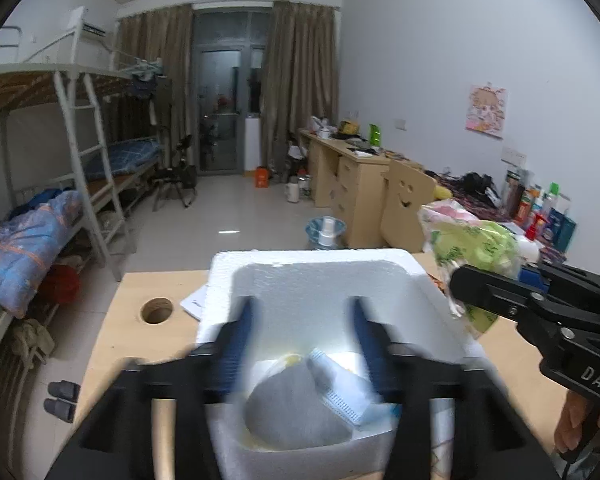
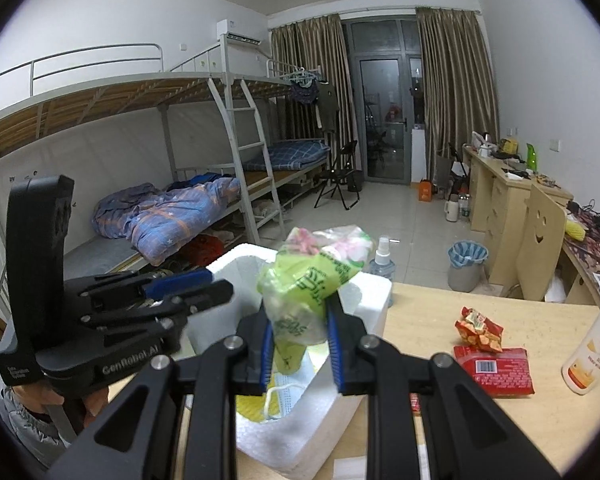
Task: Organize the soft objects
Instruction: 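Lower the grey sock into the foam box and open the left tool, then lower the green snack bag into the foam box and open the right tool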
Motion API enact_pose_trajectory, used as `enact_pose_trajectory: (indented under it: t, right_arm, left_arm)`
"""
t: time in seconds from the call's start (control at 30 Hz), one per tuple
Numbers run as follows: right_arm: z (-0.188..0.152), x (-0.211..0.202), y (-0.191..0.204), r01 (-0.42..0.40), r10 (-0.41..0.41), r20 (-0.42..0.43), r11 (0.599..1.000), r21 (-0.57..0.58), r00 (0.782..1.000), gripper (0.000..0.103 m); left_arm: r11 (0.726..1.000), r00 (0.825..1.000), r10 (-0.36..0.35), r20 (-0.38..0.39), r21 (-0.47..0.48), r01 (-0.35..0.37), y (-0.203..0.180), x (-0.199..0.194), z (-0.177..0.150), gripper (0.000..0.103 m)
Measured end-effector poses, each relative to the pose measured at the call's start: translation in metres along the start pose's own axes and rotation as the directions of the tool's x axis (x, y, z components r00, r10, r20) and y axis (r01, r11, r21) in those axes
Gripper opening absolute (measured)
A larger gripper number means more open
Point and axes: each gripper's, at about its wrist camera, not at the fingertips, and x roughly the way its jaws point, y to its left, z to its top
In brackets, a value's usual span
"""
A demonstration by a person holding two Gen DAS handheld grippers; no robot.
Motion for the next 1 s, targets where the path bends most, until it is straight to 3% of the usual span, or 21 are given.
enact_pose_trajectory:
  t: [0.07, 0.23, 0.4, 0.53, 1.0]
  right_arm:
    - [0.001, 0.0, 0.0, 0.001, -0.001, 0.001, 1.0, -0.001, 1.0, 0.027]
    - [0.0, 0.004, 0.001, 0.004, -0.004, -0.005, 1.0, -0.005, 1.0, 0.027]
    - [-0.001, 0.012, 0.004, -0.002, 0.002, -0.021, 1.0, -0.016, 1.0, 0.027]
    - [-0.002, 0.019, 0.005, -0.008, 0.007, -0.036, 1.0, -0.021, 0.999, 0.027]
    - [-0.004, 0.037, 0.006, -0.012, 0.01, -0.068, 1.0, -0.022, 0.998, 0.029]
  left_arm:
    - [0.999, 0.999, 0.032, 0.014, -0.008, -0.032, 0.001, -0.003, 0.002, 0.075]
    - [0.997, 0.997, 0.06, 0.055, -0.042, -0.057, 0.011, -0.015, 0.003, 0.097]
    - [0.992, 0.987, 0.102, 0.12, -0.086, -0.092, 0.023, -0.035, 0.003, 0.103]
    - [0.99, 0.981, 0.119, 0.153, -0.098, -0.105, 0.031, -0.046, 0.003, 0.103]
    - [0.986, 0.978, 0.143, 0.152, -0.112, -0.126, 0.042, -0.052, -0.002, 0.103]
